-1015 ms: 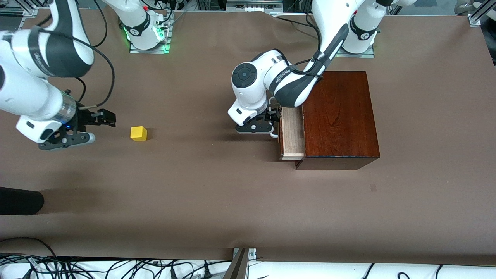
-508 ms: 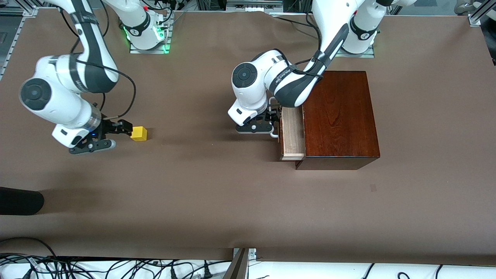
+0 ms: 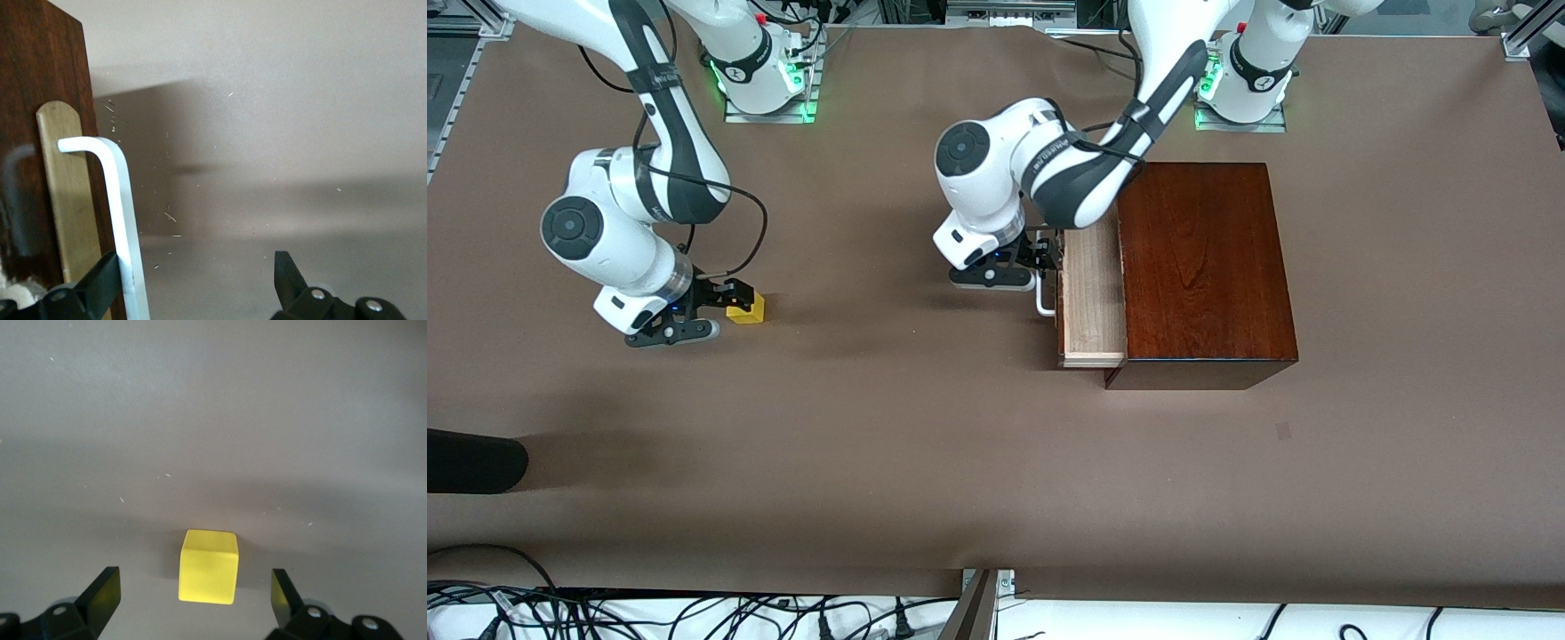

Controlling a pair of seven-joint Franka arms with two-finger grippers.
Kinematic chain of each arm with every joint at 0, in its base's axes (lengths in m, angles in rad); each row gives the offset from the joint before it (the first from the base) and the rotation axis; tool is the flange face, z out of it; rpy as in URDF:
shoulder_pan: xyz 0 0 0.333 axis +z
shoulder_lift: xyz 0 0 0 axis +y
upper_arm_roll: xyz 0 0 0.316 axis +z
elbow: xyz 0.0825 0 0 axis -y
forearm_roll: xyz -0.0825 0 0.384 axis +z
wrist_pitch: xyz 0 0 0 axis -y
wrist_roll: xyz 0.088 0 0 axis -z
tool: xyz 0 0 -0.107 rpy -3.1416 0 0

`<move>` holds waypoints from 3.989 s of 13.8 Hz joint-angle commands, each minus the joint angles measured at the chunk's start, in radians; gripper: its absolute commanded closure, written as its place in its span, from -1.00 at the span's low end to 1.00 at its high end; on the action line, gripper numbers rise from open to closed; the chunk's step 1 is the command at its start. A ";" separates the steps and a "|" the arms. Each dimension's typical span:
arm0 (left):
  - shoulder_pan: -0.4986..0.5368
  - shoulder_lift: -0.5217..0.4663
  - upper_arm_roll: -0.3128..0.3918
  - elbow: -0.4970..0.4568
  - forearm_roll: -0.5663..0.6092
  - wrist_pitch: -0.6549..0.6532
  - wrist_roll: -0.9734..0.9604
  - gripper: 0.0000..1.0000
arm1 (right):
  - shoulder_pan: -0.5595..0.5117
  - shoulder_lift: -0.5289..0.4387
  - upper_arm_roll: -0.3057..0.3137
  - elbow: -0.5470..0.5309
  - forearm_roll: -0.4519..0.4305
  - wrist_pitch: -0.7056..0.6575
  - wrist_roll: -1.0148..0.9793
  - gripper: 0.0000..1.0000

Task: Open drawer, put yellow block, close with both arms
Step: 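Grasp the yellow cube with the right gripper while the left gripper withdraws, then carry the yellow cube with the right gripper over the open drawer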

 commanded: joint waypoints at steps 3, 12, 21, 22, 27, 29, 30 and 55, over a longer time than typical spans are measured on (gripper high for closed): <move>-0.008 -0.027 0.007 0.083 0.024 -0.086 0.003 -1.00 | 0.000 0.011 0.002 -0.109 0.029 0.145 0.010 -1.00; 0.314 -0.202 -0.007 0.190 -0.116 -0.413 0.492 -1.00 | 0.000 0.111 0.002 -0.129 0.030 0.245 0.036 -0.77; 0.629 -0.392 0.036 0.166 -0.221 -0.591 0.841 -1.00 | 0.002 0.045 0.017 -0.053 0.027 0.108 0.021 1.00; 0.646 -0.419 0.062 0.129 -0.268 -0.585 0.847 -1.00 | 0.003 0.029 0.027 0.007 0.026 0.014 0.019 1.00; 0.663 -0.653 0.191 -0.234 -0.345 -0.266 0.890 -1.00 | 0.008 0.036 0.112 0.343 0.021 -0.339 0.012 1.00; 0.673 -0.671 0.191 -0.245 -0.330 -0.258 0.891 -1.00 | 0.040 0.041 0.148 0.437 0.016 -0.408 0.010 1.00; 0.673 -0.677 0.192 -0.247 -0.321 -0.270 0.891 -1.00 | 0.075 0.047 0.154 0.483 0.016 -0.445 0.010 1.00; 0.669 -0.670 0.179 -0.212 -0.247 -0.336 0.896 -1.00 | 0.809 0.570 0.151 1.161 -0.233 -0.437 -0.301 1.00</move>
